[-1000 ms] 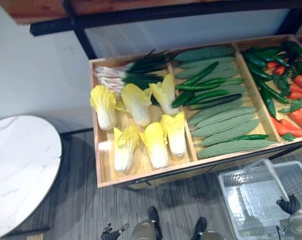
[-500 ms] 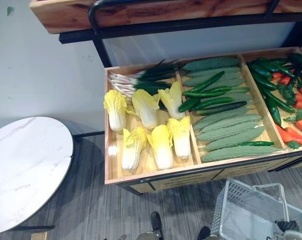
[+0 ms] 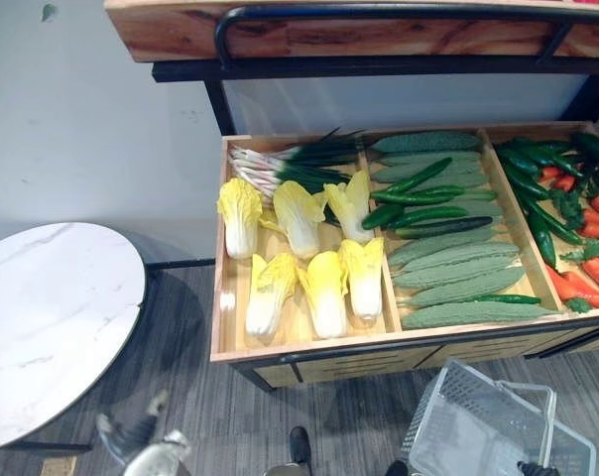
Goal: Pick vegetable in the basket
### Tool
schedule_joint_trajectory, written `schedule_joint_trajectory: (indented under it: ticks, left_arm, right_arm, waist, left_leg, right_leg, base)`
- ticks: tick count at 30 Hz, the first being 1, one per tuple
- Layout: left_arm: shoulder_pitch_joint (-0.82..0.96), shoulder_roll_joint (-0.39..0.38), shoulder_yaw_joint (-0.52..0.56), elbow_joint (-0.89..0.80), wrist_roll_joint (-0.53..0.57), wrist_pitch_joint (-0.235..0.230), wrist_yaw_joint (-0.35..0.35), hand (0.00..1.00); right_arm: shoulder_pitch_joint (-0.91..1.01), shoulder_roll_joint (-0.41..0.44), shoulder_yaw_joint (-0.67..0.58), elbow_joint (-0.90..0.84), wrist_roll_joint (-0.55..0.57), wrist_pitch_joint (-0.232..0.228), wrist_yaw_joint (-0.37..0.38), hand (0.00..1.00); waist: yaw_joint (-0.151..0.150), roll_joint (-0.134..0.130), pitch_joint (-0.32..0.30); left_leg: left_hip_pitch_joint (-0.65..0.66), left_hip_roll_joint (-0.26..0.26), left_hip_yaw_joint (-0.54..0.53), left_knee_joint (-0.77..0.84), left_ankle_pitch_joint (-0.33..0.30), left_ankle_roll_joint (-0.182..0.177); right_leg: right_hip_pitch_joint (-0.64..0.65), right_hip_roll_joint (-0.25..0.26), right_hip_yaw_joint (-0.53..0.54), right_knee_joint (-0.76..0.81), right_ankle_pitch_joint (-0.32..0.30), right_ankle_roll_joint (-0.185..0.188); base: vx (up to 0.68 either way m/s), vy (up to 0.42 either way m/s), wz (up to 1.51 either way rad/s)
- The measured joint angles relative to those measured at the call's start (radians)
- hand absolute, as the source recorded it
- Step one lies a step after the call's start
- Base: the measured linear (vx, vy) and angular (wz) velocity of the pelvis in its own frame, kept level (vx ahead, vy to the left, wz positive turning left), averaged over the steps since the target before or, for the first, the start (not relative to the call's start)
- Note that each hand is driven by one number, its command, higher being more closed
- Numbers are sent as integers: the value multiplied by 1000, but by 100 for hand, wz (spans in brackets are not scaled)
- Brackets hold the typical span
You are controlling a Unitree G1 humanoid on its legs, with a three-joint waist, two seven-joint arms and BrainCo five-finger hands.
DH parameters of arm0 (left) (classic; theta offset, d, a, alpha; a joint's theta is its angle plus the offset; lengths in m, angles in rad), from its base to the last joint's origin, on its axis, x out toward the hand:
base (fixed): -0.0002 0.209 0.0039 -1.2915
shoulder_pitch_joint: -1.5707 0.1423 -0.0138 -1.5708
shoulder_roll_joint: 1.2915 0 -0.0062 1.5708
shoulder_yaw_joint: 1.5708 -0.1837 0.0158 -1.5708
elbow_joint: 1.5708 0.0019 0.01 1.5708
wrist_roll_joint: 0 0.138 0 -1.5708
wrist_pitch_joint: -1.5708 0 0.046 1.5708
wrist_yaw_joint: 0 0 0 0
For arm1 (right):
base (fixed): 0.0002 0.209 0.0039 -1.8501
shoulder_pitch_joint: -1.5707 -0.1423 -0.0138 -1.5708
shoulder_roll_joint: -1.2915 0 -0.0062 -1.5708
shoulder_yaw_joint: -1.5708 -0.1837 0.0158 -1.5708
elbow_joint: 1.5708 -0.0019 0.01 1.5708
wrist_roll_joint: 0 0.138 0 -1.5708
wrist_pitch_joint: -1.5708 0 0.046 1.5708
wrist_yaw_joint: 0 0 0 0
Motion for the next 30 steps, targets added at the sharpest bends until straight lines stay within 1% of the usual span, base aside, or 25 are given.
schedule_joint_trajectory:
  ticks: [2, 4, 5, 7, 8, 10, 11, 14, 15, 16, 19, 22, 25, 26, 30]
  left_arm:
    - [-23, -15, -9, -63, 42, -7, 48, 0]
    - [-32, -17, -39, -108, 54, -7, 72, 0]
    - [-32, -18, -53, -139, 83, -7, 83, 0]
    - [-31, -19, -78, -177, 85, -7, 95, 0]
    - [-31, -17, -103, -211, 100, -7, 97, 0]
    - [-32, -14, -132, -225, 124, -6, 93, 0]
    - [-32, -14, -168, -237, 125, -6, 92, 0]
    - [-33, -11, -207, -237, 161, -4, 76, 0]
    - [-34, -7, -225, -237, 180, 1, 57, 0]
    - [-35, -5, -234, -237, 198, 4, 43, 0]
    - [-44, 10, -262, -230, 202, 10, 11, 0]
    - [-66, 41, -279, -191, 237, 18, -10, 0]
    - [-81, 42, -299, -152, 239, 23, -37, 0]
    - [-89, 42, -306, -138, 239, 31, -43, 0]
    - [-99, 54, -309, -98, 239, 41, -51, 0]
  right_arm:
    - [0, 6, 0, 0, 6, 0, -1, 100]
    - [-1, 7, 1, 0, 21, 0, -1, 100]
    - [-2, 7, 4, -1, 21, 0, -1, 100]
    - [-2, 7, 8, -1, 21, -1, -1, 100]
    - [0, 7, 32, -3, 20, -1, -1, 100]
    - [-2, 7, 51, -4, 20, -3, 0, 100]
    - [0, 6, 69, -8, 20, -6, -1, 100]
    - [1, 6, 91, -31, 19, -8, 0, 100]
    - [1, 5, 103, -41, 18, -10, 0, 100]
    - [1, 4, 114, -43, 18, -10, 0, 100]
    - [-5, 4, 124, -43, 18, -10, 0, 100]
    - [-14, 3, 153, -43, 15, -11, -1, 100]
    - [-23, 0, 163, -43, 14, -11, 0, 100]
    - [-26, 0, 165, -43, 7, -11, 0, 100]
    - [-41, -7, 199, -44, -20, -12, 2, 100]
  waist:
    - [-1, 1, -1]
    - [-1, 0, -7]
    - [-1, -1, -7]
    - [-2, 0, -7]
    - [-2, 0, -7]
    - [-4, 0, -7]
    - [-6, 0, -7]
    - [-23, 2, -9]
    - [-25, 1, -9]
    - [-26, 1, -9]
    - [-24, 1, -9]
    - [-28, 1, -9]
    - [-32, 1, -9]
    - [-33, 1, -9]
    - [-43, 1, -9]
  left_leg:
    - [16, -1, 3, 0, 2, 4]
    - [18, 1, 4, 0, 0, 4]
    - [18, 4, 5, 0, 0, 4]
    - [20, 9, 8, 0, 0, 4]
    - [23, 14, 14, 0, -2, 0]
    - [27, 18, 22, 0, -3, -1]
    - [32, 22, 28, 0, -3, -1]
    - [31, 23, 29, 0, -5, -4]
    - [32, 25, 34, 0, -6, -4]
    - [32, 26, 37, 0, -6, -5]
    - [32, 31, 56, 0, -9, -9]
    - [35, 37, 73, 0, -13, -15]
    - [43, 39, 87, 0, -16, -18]
    - [46, 40, 90, 0, -17, -19]
    - [50, 48, 109, 0, -20, -23]
  right_leg:
    - [13, 0, 2, 0, 1, 1]
    - [15, 1, 4, -1, 1, 1]
    - [14, 3, 6, -2, 1, 1]
    - [13, 7, 10, -3, 0, 0]
    - [12, 12, 16, -3, 0, -1]
    - [12, 16, 24, -3, -1, -3]
    - [11, 19, 30, -3, -4, -7]
    - [9, 21, 31, -3, -6, -9]
    - [8, 23, 38, -3, -6, -9]
    - [6, 24, 41, -4, -5, -9]
    - [-5, 26, 59, -3, -5, -8]
    - [-12, 32, 78, -3, -3, -5]
    - [-14, 37, 92, -4, -5, -8]
    - [-14, 40, 97, -6, -5, -9]
    - [-20, 48, 116, -9, -5, -9]
  base:
    - [56, -7, -2]
    - [41, -7, -4]
    - [32, -12, -5]
    - [19, -24, -9]
    - [19, -35, -12]
    - [20, -32, -15]
    - [20, -26, -12]
    - [26, -13, -5]
    - [47, -11, -10]
    - [49, -12, -12]
    - [43, -14, -18]
    - [51, -18, -19]
    - [57, -21, -15]
    - [62, -24, -12]
    - [39, -26, -17]
